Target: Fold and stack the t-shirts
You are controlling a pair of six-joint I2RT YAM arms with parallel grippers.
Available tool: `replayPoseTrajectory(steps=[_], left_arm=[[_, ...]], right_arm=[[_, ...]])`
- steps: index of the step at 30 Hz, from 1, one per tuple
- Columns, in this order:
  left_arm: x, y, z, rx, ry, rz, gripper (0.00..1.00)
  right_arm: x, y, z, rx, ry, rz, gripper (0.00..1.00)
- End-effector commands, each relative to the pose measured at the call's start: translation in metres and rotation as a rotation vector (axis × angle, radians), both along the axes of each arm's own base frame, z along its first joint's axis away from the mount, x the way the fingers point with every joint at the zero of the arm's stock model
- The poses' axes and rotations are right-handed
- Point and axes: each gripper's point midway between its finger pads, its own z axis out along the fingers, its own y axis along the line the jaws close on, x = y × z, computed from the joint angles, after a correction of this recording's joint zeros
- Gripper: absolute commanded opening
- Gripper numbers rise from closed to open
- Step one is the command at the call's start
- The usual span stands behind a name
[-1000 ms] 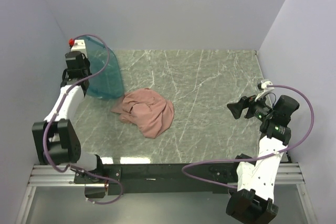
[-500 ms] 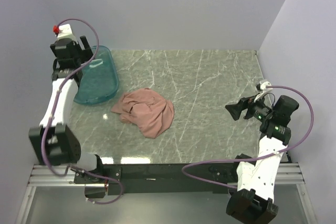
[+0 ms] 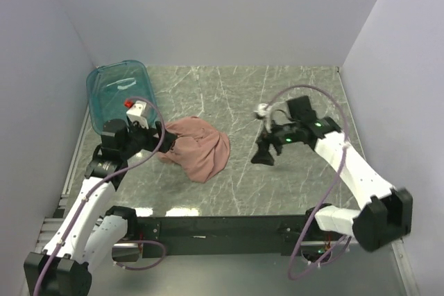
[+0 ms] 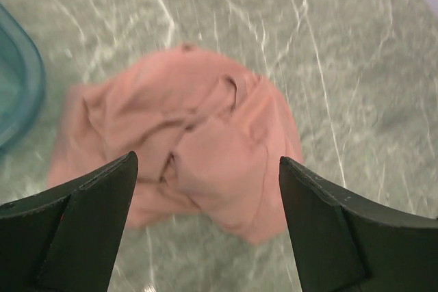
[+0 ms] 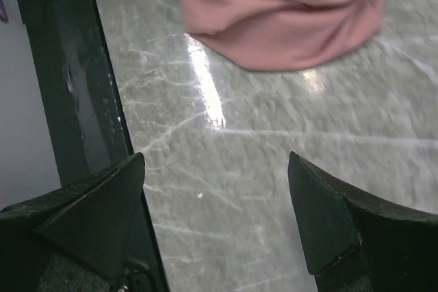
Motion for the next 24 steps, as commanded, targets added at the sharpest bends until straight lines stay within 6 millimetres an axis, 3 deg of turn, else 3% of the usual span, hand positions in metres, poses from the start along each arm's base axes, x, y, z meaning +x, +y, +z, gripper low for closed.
replayPoseTrajectory(steps=[1,3,4,7,9,10,11,13,14,15,16,17,18,19,20,24], left_arm=[[-0.001,0.001,0.013,0.032,-0.081,0.015,0.89],[0.005,0.003,0.010,0.008,-0.067,0.049,0.88],[0.007,0.001,0.009,-0.005,-0.065,0.048,0.87],[0.030,0.005,0.001,-0.060,0.005,0.145,0.82],[0.053,0.008,-0.006,-0.110,0.078,0.232,0.75],[0.067,0.009,-0.020,-0.110,0.123,0.268,0.72],[0.082,0.007,-0.007,-0.140,0.115,0.286,0.60],[0.113,0.006,-0.011,-0.134,0.154,0.327,0.43],[0.123,0.007,-0.014,-0.133,0.174,0.356,0.27],[0.134,0.009,-0.017,-0.123,0.184,0.374,0.23],[0.141,0.009,-0.042,-0.086,0.258,0.388,0.19],[0.157,0.013,-0.033,-0.078,0.242,0.423,0.15],[0.160,0.015,-0.042,-0.053,0.280,0.436,0.15],[0.165,0.015,-0.064,-0.020,0.334,0.444,0.15],[0.177,0.019,-0.058,0.003,0.321,0.476,0.16],[0.178,0.034,-0.098,0.155,0.451,0.529,0.22]], right_arm=[[0.014,0.034,-0.008,-0.152,-0.074,0.103,0.90],[0.027,0.055,-0.007,-0.180,-0.120,0.129,0.89],[0.029,0.072,-0.017,-0.184,-0.095,0.158,0.88],[0.043,0.101,-0.015,-0.139,-0.026,0.178,0.82],[0.050,0.106,-0.025,-0.181,0.041,0.188,0.74],[0.051,0.103,-0.031,-0.211,0.060,0.180,0.72],[0.055,0.102,-0.036,-0.226,0.058,0.164,0.71],[0.055,0.097,-0.044,-0.243,0.048,0.146,0.71],[0.054,0.096,-0.044,-0.242,0.044,0.144,0.71],[0.051,0.093,-0.043,-0.240,0.039,0.143,0.71],[0.050,0.093,-0.042,-0.237,0.033,0.141,0.71],[0.050,0.092,-0.042,-0.238,0.029,0.139,0.71],[0.049,0.090,-0.042,-0.238,0.027,0.136,0.71],[0.048,0.090,-0.042,-0.237,0.024,0.136,0.71],[0.048,0.089,-0.043,-0.239,0.024,0.134,0.71],[0.049,0.088,-0.044,-0.235,0.031,0.129,0.71]])
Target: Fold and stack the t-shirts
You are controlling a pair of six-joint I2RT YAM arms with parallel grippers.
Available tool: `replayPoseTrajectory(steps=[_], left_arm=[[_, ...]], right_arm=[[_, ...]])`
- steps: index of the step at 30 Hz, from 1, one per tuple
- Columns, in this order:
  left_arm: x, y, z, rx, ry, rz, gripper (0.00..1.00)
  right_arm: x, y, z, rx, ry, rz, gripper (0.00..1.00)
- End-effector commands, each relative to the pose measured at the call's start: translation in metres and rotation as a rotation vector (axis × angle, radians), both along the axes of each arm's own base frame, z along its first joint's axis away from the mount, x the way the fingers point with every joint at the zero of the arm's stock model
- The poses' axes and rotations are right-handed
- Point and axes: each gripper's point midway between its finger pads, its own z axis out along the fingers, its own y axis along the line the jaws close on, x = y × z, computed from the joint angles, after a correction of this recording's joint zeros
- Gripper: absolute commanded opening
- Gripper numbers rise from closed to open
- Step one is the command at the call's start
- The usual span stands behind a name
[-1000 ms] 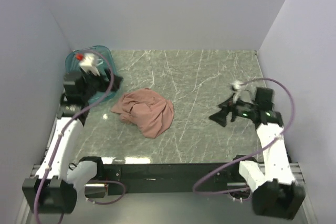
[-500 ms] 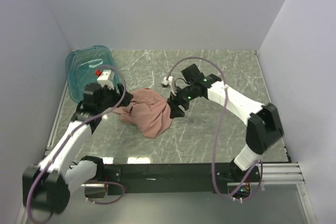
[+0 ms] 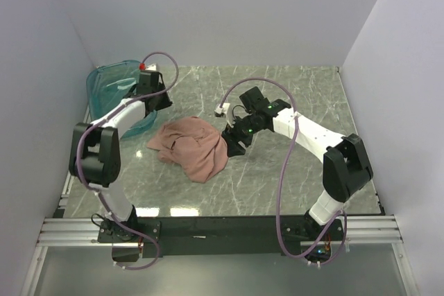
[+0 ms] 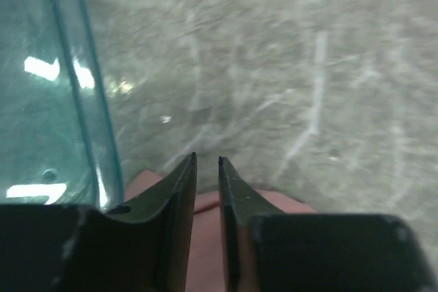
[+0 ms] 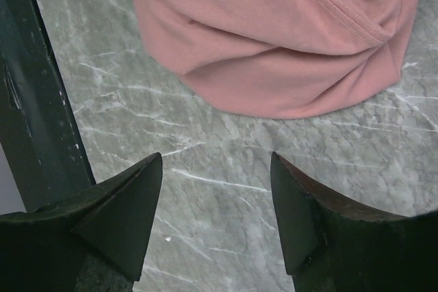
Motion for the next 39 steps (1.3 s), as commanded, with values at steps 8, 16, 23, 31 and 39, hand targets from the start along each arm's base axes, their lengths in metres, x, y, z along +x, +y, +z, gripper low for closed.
replayPoseTrajectory(steps=[8,16,23,31,39], left_arm=[[-0.013,0.051,-0.019,0.372,0.128,0.100,0.77],[-0.020,0.003,0.042,0.222,-0.076,-0.142,0.81],[-0.064,-0.024,0.099,0.102,-0.250,-0.324,0.55],[-0.139,-0.035,0.038,0.046,-0.164,-0.516,0.83],[-0.128,-0.067,0.031,0.039,-0.212,-0.731,0.77]], right_arm=[[0.001,-0.006,0.016,0.048,-0.042,-0.011,0.71],[-0.011,-0.010,0.022,0.064,-0.035,0.057,0.71],[-0.025,0.001,0.015,0.102,0.011,0.103,0.71],[-0.002,0.030,-0.004,0.071,0.049,-0.050,0.71],[0.004,0.004,-0.003,0.076,0.117,-0.023,0.72]])
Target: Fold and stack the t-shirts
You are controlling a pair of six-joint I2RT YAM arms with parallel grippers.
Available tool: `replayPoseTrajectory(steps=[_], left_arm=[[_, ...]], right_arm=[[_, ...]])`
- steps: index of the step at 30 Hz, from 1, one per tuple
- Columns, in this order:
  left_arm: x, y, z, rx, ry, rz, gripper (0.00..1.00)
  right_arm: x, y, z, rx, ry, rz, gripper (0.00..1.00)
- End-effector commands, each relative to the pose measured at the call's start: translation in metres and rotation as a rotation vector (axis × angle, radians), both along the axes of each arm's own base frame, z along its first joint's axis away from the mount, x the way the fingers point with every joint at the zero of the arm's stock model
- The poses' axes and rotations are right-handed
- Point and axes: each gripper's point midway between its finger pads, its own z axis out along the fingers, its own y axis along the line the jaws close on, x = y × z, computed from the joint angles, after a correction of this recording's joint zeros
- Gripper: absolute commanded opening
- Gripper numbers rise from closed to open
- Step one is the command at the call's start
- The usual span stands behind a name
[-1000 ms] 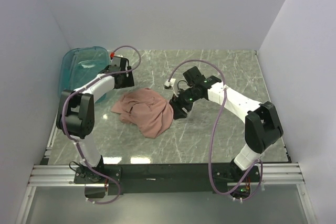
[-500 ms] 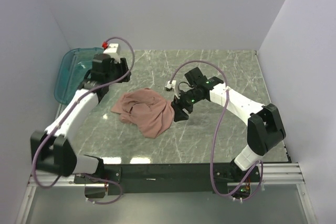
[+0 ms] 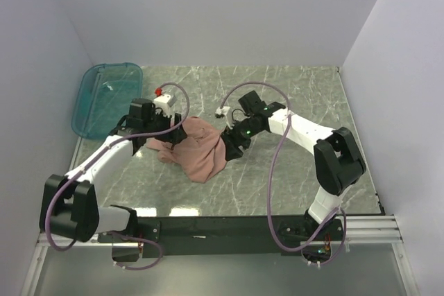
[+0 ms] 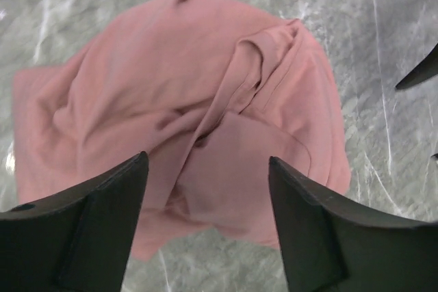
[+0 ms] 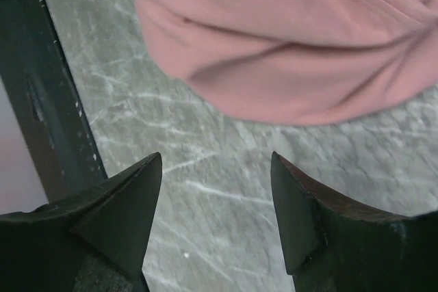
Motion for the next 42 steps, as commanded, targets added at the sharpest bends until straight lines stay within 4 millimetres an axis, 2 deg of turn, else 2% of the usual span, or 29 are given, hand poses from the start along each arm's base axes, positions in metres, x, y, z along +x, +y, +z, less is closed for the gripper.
replayPoseTrajectory(steps=[1,3,6,9,12,15,18,19,21,26,27,31,36,42], left_arm=[[0.021,-0.029,0.025,-0.033,-0.127,-0.152,0.75],[0.030,-0.033,0.011,0.012,-0.083,-0.173,0.71],[0.033,-0.039,-0.012,0.081,0.002,-0.179,0.65],[0.034,-0.038,-0.026,0.125,0.036,-0.156,0.61],[0.036,-0.035,-0.029,0.170,0.030,-0.133,0.56],[0.035,-0.038,-0.028,0.183,0.022,-0.128,0.40],[0.033,-0.039,-0.025,0.192,0.014,-0.123,0.19],[0.031,-0.039,-0.025,0.198,0.010,-0.121,0.01],[0.030,-0.037,-0.015,0.198,-0.023,-0.099,0.00],[0.024,-0.038,0.022,0.127,-0.172,-0.091,0.00],[0.020,-0.039,0.034,0.078,-0.197,-0.064,0.00],[0.006,-0.037,0.057,0.011,-0.269,-0.051,0.00],[-0.009,-0.033,0.067,-0.023,-0.308,-0.045,0.00],[-0.011,-0.032,0.061,-0.015,-0.284,-0.046,0.00]], right_arm=[[0.009,-0.006,0.031,0.098,-0.010,0.041,0.72],[0.011,-0.017,0.038,0.129,-0.014,0.037,0.71],[0.012,-0.026,0.042,0.170,-0.002,0.024,0.71],[0.013,-0.028,0.042,0.181,0.010,0.018,0.71],[0.015,-0.026,0.041,0.183,0.015,0.010,0.71],[0.021,-0.024,0.036,0.185,0.016,-0.023,0.71],[0.028,-0.016,0.023,0.183,0.065,-0.103,0.71],[0.030,-0.014,0.018,0.173,0.075,-0.115,0.71],[0.034,-0.008,0.004,0.124,0.095,-0.155,0.70],[0.042,0.005,-0.007,0.111,0.157,-0.231,0.70],[0.046,0.005,-0.007,0.113,0.151,-0.244,0.70],[0.059,0.003,-0.022,0.064,0.148,-0.303,0.70],[0.065,0.014,-0.031,0.042,0.206,-0.304,0.68],[0.082,0.022,-0.053,-0.015,0.239,-0.325,0.65]])
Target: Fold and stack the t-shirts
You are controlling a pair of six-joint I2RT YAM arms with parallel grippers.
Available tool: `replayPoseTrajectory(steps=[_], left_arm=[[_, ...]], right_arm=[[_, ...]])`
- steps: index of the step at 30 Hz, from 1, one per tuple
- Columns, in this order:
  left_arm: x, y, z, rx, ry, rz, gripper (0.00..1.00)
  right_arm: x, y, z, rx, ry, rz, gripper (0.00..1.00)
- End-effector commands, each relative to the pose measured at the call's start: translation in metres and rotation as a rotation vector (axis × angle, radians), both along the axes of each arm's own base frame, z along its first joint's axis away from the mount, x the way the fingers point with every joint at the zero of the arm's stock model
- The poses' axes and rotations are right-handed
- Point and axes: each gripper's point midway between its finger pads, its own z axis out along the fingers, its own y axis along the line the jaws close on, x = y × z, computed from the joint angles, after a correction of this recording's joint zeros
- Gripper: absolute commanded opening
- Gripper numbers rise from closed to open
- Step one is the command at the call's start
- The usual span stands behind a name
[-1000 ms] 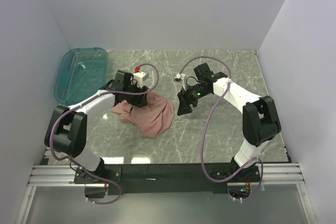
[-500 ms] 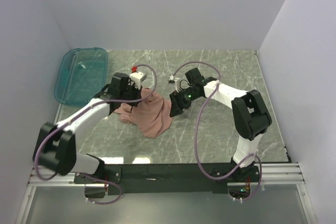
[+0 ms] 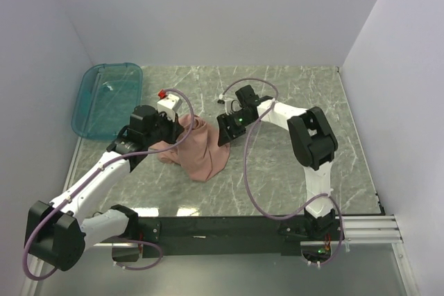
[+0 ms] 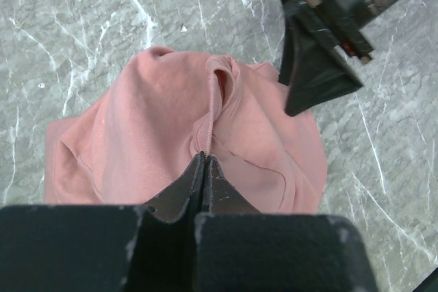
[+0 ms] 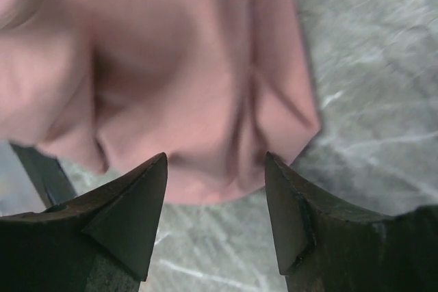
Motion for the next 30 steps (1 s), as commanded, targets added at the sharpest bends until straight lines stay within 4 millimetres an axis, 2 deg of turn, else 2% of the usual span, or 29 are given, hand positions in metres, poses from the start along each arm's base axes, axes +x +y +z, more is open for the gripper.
replayPoseTrajectory(steps=[1,2,5,6,8,9,11,12,13,15,16,18,19,20,21,22,23,24,26,27,29,30], left_arm=[[0.002,-0.006,0.010,-0.033,-0.024,-0.011,0.00],[0.002,-0.006,0.009,-0.032,-0.022,-0.011,0.00],[0.003,-0.004,0.011,-0.029,-0.031,-0.001,0.00],[0.003,-0.003,0.011,-0.028,-0.033,0.003,0.00],[0.005,0.000,0.012,-0.022,-0.041,0.023,0.00],[0.005,0.001,0.014,-0.022,-0.049,0.028,0.00],[0.006,0.003,0.018,-0.025,-0.066,0.038,0.00],[0.004,0.004,0.023,-0.032,-0.083,0.040,0.00],[0.004,0.004,0.027,-0.041,-0.099,0.040,0.00],[-0.002,0.003,0.040,-0.072,-0.141,0.025,0.00],[-0.004,0.002,0.045,-0.088,-0.158,0.023,0.00],[-0.013,-0.002,0.059,-0.136,-0.196,-0.008,0.00],[-0.016,-0.003,0.065,-0.153,-0.205,-0.019,0.00],[-0.019,-0.004,0.084,-0.187,-0.254,-0.030,0.00],[-0.025,-0.010,0.094,-0.220,-0.262,-0.068,0.00],[-0.029,-0.012,0.104,-0.240,-0.280,-0.082,0.00],[-0.034,-0.014,0.128,-0.280,-0.335,-0.104,0.00],[-0.043,-0.021,0.141,-0.322,-0.345,-0.155,0.00],[-0.056,-0.029,0.175,-0.387,-0.403,-0.226,0.00],[-0.067,-0.036,0.193,-0.440,-0.423,-0.288,0.00],[-0.079,-0.041,0.219,-0.496,-0.457,-0.350,0.00],[-0.087,-0.043,0.234,-0.547,-0.482,-0.379,0.00]], right_arm=[[0.008,0.005,-0.003,-0.032,0.010,-0.014,0.65],[0.008,0.006,-0.005,-0.031,0.010,-0.011,0.63],[0.002,0.010,-0.004,-0.010,0.026,0.019,0.48],[-0.001,0.010,-0.004,-0.010,0.036,0.027,0.36],[0.001,0.010,0.005,0.001,0.016,0.046,0.22],[0.001,0.008,0.010,0.000,0.011,0.051,0.10],[0.008,0.002,0.032,0.018,-0.051,0.053,0.00],[0.013,-0.008,0.041,0.014,-0.068,0.038,0.00],[0.017,-0.015,0.065,0.030,-0.142,0.043,0.00],[0.020,-0.035,0.090,0.033,-0.202,0.019,0.00],[0.026,-0.056,0.119,0.057,-0.281,-0.009,0.00],[0.017,-0.078,0.150,0.092,-0.334,-0.018,0.00],[0.018,-0.104,0.182,0.101,-0.431,-0.059,0.00],[0.015,-0.116,0.200,0.100,-0.479,-0.077,0.00],[0.006,-0.133,0.209,0.062,-0.477,-0.100,0.00],[0.002,-0.145,0.249,0.049,-0.606,-0.097,0.00],[0.000,-0.161,0.265,0.016,-0.651,-0.128,0.00],[-0.005,-0.174,0.292,-0.025,-0.714,-0.160,0.00],[-0.019,-0.192,0.333,-0.066,-0.840,-0.207,0.00],[-0.032,-0.199,0.366,-0.070,-0.942,-0.238,0.00],[-0.042,-0.214,0.397,-0.103,-1.041,-0.333,0.00],[-0.058,-0.220,0.425,-0.089,-1.146,-0.389,0.00]])
